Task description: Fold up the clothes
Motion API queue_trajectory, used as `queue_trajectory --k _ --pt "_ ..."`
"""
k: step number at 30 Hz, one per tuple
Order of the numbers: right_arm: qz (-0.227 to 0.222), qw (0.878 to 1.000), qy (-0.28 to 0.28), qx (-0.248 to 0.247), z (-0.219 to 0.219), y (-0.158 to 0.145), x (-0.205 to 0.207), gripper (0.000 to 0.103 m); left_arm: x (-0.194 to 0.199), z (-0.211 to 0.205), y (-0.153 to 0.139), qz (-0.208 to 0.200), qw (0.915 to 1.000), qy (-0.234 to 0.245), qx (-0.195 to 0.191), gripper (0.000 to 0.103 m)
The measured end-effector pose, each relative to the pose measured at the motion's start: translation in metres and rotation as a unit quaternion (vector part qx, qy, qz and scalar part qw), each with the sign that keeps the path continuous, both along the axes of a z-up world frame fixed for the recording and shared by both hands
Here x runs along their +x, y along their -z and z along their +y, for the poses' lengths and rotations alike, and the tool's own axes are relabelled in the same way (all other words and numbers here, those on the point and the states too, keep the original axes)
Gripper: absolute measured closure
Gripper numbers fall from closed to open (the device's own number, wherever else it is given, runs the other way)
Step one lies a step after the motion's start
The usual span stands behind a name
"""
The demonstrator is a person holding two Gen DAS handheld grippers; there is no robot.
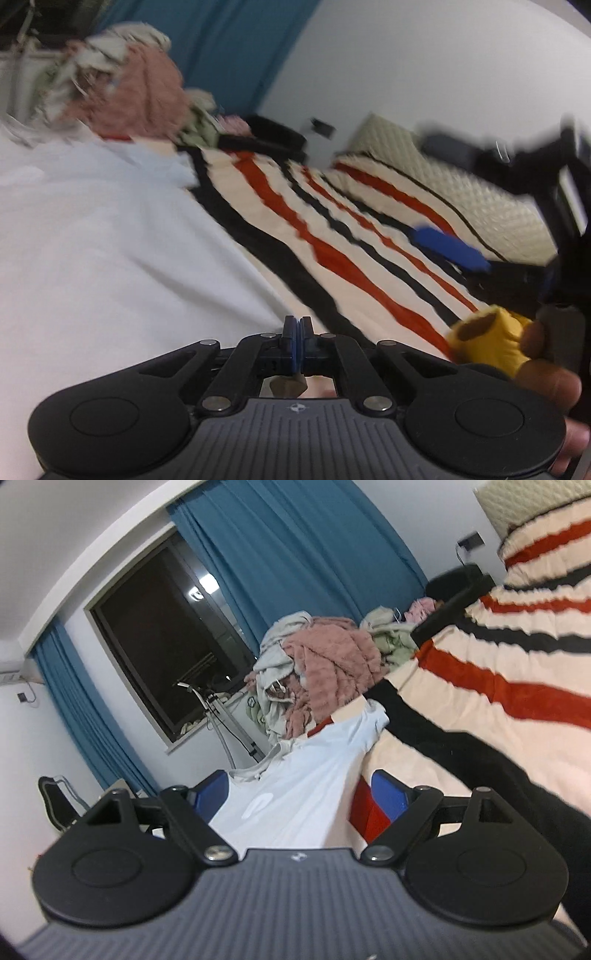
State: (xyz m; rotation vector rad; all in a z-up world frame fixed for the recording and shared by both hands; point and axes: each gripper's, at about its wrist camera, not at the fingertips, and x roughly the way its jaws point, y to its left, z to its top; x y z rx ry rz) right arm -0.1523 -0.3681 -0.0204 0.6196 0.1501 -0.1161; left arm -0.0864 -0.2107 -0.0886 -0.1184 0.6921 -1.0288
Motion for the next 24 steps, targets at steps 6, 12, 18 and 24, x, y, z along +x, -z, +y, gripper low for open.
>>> queue_trajectory --k 6,12,18,24 --pt "0.015 0.999 0.009 -0.041 0.008 0.006 0.010 0.017 0.003 -0.058 0.043 0.036 0.9974 0.018 0.060 0.100" --pt "0.029 0.998 0.001 -0.052 0.012 0.012 0.018 0.017 0.021 -0.031 0.027 0.018 0.9976 -0.018 0.065 0.022" --pt "0.033 0.997 -0.002 -0.075 0.021 0.012 0.021 0.017 0.033 0.024 -0.007 -0.041 0.9889 -0.109 0.091 0.012" --pt "0.037 0.994 -0.007 -0.105 0.035 0.011 0.027 0.017 0.036 0.084 -0.034 -0.110 0.9694 -0.204 0.080 0.001"
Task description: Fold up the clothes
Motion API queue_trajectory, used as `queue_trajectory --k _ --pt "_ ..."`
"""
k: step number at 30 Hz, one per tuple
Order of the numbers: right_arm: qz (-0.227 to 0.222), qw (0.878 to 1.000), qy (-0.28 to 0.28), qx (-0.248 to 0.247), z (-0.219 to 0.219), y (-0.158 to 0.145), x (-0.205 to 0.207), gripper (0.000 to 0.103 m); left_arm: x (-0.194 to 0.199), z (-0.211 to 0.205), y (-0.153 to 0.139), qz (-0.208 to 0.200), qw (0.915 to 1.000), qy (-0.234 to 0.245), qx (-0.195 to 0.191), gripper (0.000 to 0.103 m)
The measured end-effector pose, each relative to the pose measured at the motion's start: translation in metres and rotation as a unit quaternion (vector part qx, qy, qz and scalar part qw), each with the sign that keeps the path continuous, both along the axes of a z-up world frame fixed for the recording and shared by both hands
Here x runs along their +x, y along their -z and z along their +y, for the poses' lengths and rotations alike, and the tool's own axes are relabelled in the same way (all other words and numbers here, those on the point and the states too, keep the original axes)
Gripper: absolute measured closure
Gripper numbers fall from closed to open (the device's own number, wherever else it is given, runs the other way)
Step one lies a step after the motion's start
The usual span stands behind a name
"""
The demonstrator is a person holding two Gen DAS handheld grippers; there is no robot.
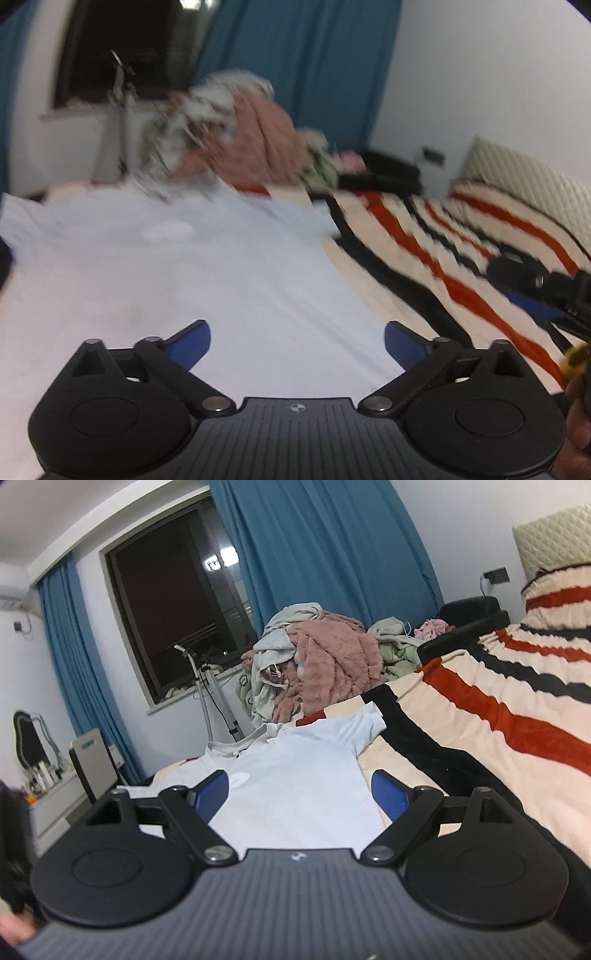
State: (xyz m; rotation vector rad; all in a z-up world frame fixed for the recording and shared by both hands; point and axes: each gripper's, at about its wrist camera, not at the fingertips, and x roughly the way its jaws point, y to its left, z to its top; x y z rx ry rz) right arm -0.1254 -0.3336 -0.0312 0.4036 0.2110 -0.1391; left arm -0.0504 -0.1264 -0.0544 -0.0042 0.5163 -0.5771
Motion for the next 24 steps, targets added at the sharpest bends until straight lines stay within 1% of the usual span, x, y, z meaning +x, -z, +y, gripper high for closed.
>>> queue_trajectory --k 2,4,7,9,11,13,15,19,24 --pt "0.000 1.000 -0.003 -0.012 0.006 0.000 0.002 0.017 -0.004 0.015 0.002 -0.030 0.9987 -0.042 0.003 0.001" --pt "0.000 1.000 -0.006 -0.025 0.012 0.001 0.006 0.017 -0.006 0.027 0.004 -0.026 0.9974 -0.066 0.004 0.000" --pt "0.002 0.999 -0.008 -0.050 0.022 0.001 0.009 0.017 -0.007 0.036 0.001 -0.021 0.9964 -0.082 0.004 0.000" --pt "-0.001 0.998 -0.013 -0.065 0.029 0.000 0.010 0.017 -0.010 0.043 -0.005 -0.017 0.9958 -0.089 -0.002 0.000" --pt "-0.002 0.997 -0.018 -0.078 0.035 -0.001 0.011 0.018 -0.014 0.046 -0.010 -0.026 0.9956 -0.090 -0.008 0.000" --pt "-0.002 0.996 -0.022 -0.085 0.039 -0.001 0.011 0.018 -0.021 0.046 -0.011 -0.035 0.9950 -0.094 -0.004 0.000" --pt "0.000 0.996 -0.024 -0.085 0.039 -0.001 0.011 0.018 -0.031 0.051 -0.012 -0.036 0.9945 -0.098 -0.002 0.000" --pt "0.004 0.997 -0.022 -0.077 0.038 -0.002 0.012 0.018 -0.039 0.057 -0.018 -0.033 0.9934 -0.109 -0.013 0.000" --pt "0.019 0.999 -0.025 -0.042 0.028 -0.004 0.029 0.018 -0.039 0.063 -0.031 -0.039 0.9919 -0.120 -0.019 0.000"
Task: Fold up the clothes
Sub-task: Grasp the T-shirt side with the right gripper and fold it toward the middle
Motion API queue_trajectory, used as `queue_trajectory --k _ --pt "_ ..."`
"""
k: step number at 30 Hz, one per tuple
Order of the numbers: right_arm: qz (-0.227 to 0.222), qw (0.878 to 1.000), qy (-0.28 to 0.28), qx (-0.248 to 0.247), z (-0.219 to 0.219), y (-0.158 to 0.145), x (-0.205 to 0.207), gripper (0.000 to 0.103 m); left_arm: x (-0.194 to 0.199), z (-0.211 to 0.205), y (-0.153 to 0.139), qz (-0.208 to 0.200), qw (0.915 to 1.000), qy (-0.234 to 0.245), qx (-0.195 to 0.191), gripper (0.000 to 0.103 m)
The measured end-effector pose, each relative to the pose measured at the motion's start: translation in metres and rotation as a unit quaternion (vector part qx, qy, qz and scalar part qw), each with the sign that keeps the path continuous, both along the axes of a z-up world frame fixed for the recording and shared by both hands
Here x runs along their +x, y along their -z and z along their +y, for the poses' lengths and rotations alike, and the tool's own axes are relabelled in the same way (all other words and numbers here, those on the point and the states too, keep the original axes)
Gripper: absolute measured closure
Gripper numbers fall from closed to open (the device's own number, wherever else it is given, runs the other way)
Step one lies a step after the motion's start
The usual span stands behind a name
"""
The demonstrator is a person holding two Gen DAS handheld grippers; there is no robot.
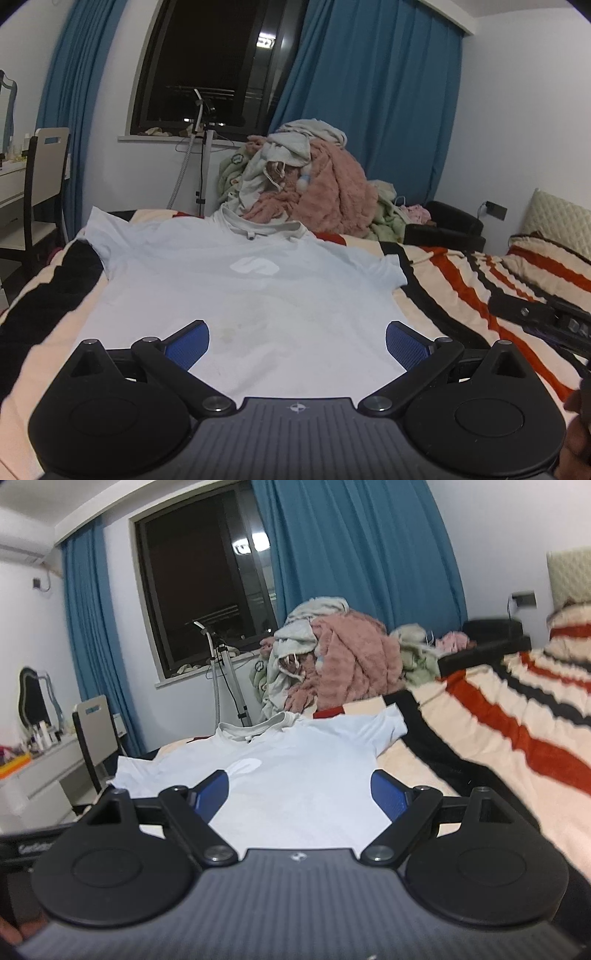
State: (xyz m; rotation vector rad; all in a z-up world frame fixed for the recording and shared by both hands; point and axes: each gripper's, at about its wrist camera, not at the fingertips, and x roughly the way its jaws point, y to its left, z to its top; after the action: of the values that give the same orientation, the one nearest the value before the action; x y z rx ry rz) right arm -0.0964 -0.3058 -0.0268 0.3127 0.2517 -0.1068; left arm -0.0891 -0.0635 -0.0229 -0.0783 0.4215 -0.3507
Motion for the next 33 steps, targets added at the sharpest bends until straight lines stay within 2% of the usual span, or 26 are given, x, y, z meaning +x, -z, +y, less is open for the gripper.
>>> queue_trajectory --k 2,3,4,5,7,8,9,10,11,13,15,16,17,20,24,27,28,32,33 --pt "-0.001 1.000 0.002 -0.004 -0.004 -0.005 0.014 0.018 0.006 0.002 -0.007 -0.004 0.9999 -0.006 0.009 0.000" --pt "-0.003 1.000 0.000 -0.013 -0.005 -0.009 0.022 0.025 0.010 0.003 -0.010 -0.004 0.9999 -0.011 0.013 0.000" --pt "-0.005 1.000 -0.001 -0.023 -0.006 -0.013 0.030 0.046 0.015 0.005 -0.013 -0.003 0.9998 -0.013 0.014 0.000" --pt "-0.010 1.000 -0.008 -0.014 -0.012 -0.017 0.042 0.055 0.021 0.007 -0.016 -0.002 0.9998 -0.016 0.016 0.000" --pt "-0.021 0.999 -0.027 0.022 -0.026 -0.023 0.069 0.053 0.032 0.011 -0.021 0.001 0.9996 -0.021 0.019 0.000" --pt "-0.027 0.998 -0.036 0.040 -0.034 -0.027 0.082 0.051 0.040 0.012 -0.022 0.006 0.9995 -0.026 0.019 0.000" --pt "-0.030 0.996 -0.039 0.074 -0.046 -0.024 0.100 0.045 0.047 0.014 -0.021 0.011 0.9993 -0.029 0.019 0.000" --pt "-0.031 0.992 -0.039 0.115 -0.061 -0.019 0.119 0.021 0.054 0.017 -0.017 0.016 0.9992 -0.032 0.019 0.000" --pt "-0.033 0.986 -0.038 0.156 -0.076 -0.013 0.138 0.002 0.061 0.020 -0.012 0.021 0.9989 -0.037 0.018 0.000" --pt "-0.025 0.972 -0.011 0.232 -0.106 0.010 0.172 0.000 0.073 0.026 0.001 0.030 0.9985 -0.046 0.010 0.000" --pt "-0.011 0.950 0.015 0.312 -0.137 0.046 0.207 0.000 0.086 0.032 0.017 0.043 0.9974 -0.058 0.001 0.000" --pt "-0.005 0.939 0.021 0.344 -0.151 0.066 0.222 0.000 0.092 0.035 0.024 0.050 0.9967 -0.064 -0.005 0.000" --pt "0.001 0.933 0.028 0.360 -0.162 0.084 0.236 0.000 0.099 0.040 0.032 0.059 0.9956 -0.072 -0.016 0.000" --pt "0.014 0.924 0.047 0.378 -0.189 0.133 0.274 0.000 0.119 0.051 0.052 0.088 0.9906 -0.093 -0.050 0.000" --pt "0.011 0.936 0.048 0.348 -0.205 0.177 0.318 0.004 0.142 0.057 0.066 0.099 0.9880 -0.108 -0.049 0.000" --pt "-0.029 0.945 0.023 0.325 -0.205 0.189 0.346 0.011 0.152 0.056 0.071 0.094 0.9892 -0.106 -0.037 0.000" --pt "-0.039 0.946 0.016 0.320 -0.206 0.191 0.355 0.017 0.155 0.055 0.073 0.093 0.9896 -0.105 -0.032 0.000" --pt "-0.068 0.938 0.004 0.339 -0.217 0.203 0.381 0.035 0.169 0.051 0.085 0.110 0.9883 -0.101 -0.030 0.000" --pt "-0.073 0.937 0.005 0.342 -0.220 0.204 0.386 0.036 0.173 0.050 0.089 0.117 0.9875 -0.100 -0.031 0.000"
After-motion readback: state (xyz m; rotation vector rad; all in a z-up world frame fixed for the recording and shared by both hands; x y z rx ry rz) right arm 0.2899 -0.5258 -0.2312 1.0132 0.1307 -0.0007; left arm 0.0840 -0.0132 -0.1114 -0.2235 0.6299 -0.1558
